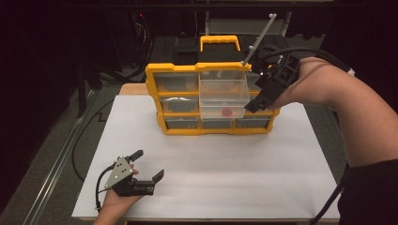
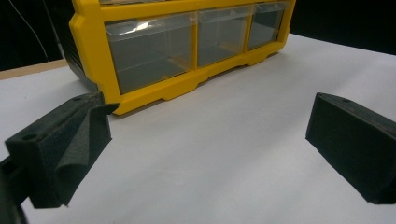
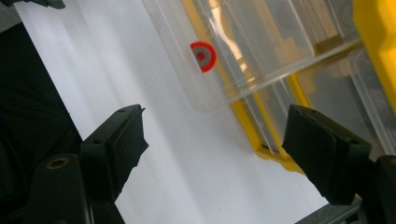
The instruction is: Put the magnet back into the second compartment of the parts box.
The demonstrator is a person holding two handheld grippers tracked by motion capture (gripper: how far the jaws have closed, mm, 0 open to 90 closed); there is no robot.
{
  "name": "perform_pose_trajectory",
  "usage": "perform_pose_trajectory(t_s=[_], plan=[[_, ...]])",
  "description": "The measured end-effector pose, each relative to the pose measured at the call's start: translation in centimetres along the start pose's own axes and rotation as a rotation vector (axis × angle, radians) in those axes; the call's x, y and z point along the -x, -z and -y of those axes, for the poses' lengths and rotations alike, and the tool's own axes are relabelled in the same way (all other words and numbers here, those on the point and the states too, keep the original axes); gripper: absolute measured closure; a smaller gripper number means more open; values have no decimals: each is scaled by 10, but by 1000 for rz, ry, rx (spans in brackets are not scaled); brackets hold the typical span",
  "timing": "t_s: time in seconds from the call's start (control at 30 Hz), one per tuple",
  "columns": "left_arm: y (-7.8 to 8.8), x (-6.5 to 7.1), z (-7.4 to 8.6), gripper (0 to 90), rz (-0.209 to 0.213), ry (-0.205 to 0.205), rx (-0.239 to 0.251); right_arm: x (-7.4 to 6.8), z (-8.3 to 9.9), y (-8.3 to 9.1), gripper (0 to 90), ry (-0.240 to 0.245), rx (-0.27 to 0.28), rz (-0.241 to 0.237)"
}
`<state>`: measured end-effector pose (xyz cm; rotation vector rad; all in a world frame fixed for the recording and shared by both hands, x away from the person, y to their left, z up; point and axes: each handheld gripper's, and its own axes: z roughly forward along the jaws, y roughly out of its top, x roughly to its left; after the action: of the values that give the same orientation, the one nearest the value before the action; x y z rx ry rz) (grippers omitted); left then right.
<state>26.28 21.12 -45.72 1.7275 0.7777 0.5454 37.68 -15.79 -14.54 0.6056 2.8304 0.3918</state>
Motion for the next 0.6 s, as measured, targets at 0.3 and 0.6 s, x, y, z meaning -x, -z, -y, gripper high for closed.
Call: perform_pose_trajectory(t_s=[0.3, 0.6], plan=[[0, 0, 0, 13, 0, -1, -1, -1, 22, -4, 209, -24, -8, -3], [0, 0, 0, 13, -1, -3, 1, -3, 42, -11, 189, -40, -25, -10]])
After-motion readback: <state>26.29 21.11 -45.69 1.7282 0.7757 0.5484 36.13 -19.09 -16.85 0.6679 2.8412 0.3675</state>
